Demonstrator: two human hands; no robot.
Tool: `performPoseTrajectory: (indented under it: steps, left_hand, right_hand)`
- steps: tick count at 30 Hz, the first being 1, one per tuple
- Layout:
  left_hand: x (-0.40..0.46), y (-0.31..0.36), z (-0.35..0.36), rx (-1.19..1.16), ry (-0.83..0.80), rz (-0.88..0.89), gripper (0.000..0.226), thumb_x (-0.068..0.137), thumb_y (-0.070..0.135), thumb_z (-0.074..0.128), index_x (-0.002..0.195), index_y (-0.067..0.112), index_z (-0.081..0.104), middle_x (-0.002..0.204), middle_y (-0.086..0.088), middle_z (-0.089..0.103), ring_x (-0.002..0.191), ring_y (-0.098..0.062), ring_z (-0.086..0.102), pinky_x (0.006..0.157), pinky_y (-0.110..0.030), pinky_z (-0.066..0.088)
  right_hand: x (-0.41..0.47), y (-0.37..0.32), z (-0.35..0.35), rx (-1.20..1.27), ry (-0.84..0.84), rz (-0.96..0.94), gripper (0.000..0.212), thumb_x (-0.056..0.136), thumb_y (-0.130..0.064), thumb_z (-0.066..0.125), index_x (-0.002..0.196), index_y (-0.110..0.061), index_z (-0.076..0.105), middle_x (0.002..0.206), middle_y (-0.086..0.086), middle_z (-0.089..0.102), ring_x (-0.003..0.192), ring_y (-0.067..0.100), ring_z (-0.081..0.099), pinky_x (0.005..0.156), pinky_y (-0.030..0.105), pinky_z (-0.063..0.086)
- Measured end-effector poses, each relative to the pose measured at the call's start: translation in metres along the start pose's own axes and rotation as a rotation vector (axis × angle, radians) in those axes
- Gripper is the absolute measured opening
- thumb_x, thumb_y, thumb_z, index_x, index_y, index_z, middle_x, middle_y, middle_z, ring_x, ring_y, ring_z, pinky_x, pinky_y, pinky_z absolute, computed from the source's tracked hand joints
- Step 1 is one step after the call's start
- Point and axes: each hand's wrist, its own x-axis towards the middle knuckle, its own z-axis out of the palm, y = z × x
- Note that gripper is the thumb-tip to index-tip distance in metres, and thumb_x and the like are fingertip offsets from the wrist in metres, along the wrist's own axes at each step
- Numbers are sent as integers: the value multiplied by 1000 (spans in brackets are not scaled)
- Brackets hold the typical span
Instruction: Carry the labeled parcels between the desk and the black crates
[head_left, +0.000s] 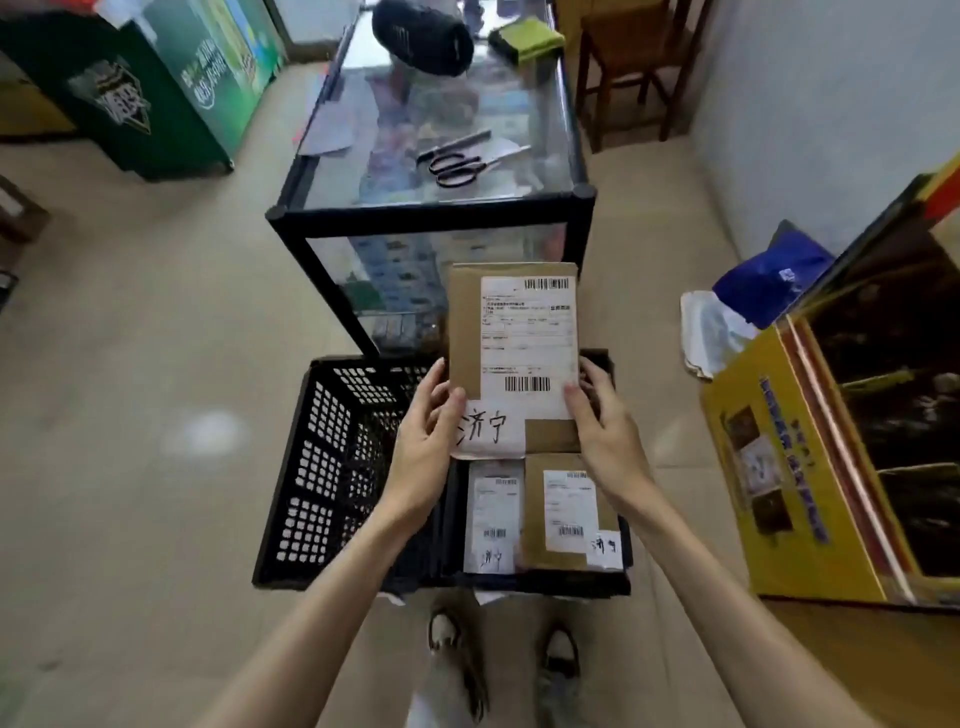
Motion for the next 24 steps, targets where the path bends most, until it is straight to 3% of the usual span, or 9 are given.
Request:
performPoseTrajectory:
  steps: [2,5,9,12,17,21,24]
  left_hand:
    - [7,-38,-5,12,-3,-61,52,106,27,50,156,30,35,141,6,57,125,0,59,106,-22,48]
    - [12,-95,-14,28,-19,-141,51,108,23,47,157,29,32,140,19,55,127,8,54,109,-19,44]
    - [12,-156,-24,33,-48,-261,52,108,28,46,157,31,31,142,26,52,130,11,49,110,-14,40]
    - [15,-190,-30,51,-61,-305,54,108,29,46,159,27,30,152,18,48,135,8,46,115,-21,37]
    - [18,-237,-36,49,-100,-392,52,109,29,43,160,29,29,153,15,49,136,0,49,116,-32,40]
    - [15,-266,-39,46,-98,-446,51,110,27,43,159,31,31,153,15,48,137,-1,48,118,-37,39]
    - [16,-281,-38,55,-112,-466,50,110,26,44,158,31,32,151,16,50,137,0,49,119,-37,38]
  right_hand:
    - [7,38,15,-15,-17,57,45,105,-42,45,149,-31,41,118,-27,63,111,-9,60,101,26,50]
    - [10,93,36,4,-36,128,44,106,-33,44,150,-27,40,127,-21,60,115,-12,56,97,13,47]
    - [8,155,59,-19,-52,225,45,106,-35,42,150,-27,40,132,-19,60,120,-11,52,104,18,44]
    - [7,191,72,-17,-64,274,44,107,-33,42,150,-28,39,138,-12,59,127,0,52,106,26,44]
    - [8,235,89,-27,-56,334,42,107,-29,42,149,-28,41,136,-13,58,125,-2,52,105,23,44]
    - [6,265,94,-76,-75,364,38,107,-28,42,145,-27,42,123,-25,56,111,-21,50,93,8,43]
    - [4,282,97,-76,-77,384,40,107,-29,42,147,-23,42,129,-17,59,117,-11,52,100,19,45]
